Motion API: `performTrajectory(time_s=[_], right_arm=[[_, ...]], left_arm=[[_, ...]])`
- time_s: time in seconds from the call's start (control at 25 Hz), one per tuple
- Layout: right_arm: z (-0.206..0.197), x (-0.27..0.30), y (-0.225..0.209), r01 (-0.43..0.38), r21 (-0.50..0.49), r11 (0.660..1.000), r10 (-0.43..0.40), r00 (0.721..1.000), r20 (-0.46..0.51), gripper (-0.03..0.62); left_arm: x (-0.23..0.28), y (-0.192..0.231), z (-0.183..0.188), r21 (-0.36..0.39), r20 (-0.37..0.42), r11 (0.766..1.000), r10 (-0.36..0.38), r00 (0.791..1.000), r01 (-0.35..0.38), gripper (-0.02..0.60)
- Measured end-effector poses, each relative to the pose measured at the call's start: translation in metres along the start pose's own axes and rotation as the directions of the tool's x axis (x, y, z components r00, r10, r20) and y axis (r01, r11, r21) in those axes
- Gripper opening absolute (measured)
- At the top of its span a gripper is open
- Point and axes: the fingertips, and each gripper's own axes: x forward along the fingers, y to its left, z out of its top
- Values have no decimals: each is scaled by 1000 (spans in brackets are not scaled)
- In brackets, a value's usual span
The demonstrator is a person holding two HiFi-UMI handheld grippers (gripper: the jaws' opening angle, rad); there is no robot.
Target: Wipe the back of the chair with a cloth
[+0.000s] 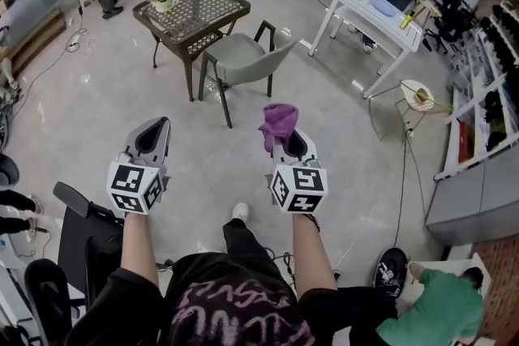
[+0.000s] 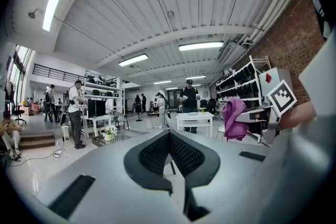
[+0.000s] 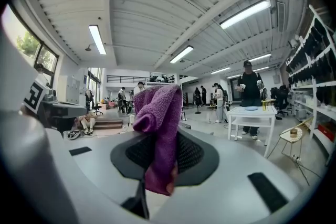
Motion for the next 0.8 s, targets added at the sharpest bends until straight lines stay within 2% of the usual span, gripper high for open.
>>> performTrajectory(time_s=[0.28,0.6,0.8], right_arm=[[-17,72,-36,-15,27,1000,16,999,-45,92],[-28,172,-76,-41,67,997,46,996,-80,92],[-43,217,-85,-75,84,994,83,991,-106,92]], left_arm=[[68,22,-13,12,-46,1000,17,999,-16,9],[158,54,-38,29,-145,998,55,988,-51,9],[197,63,-45,43,-172,997,63,983,-57,9]])
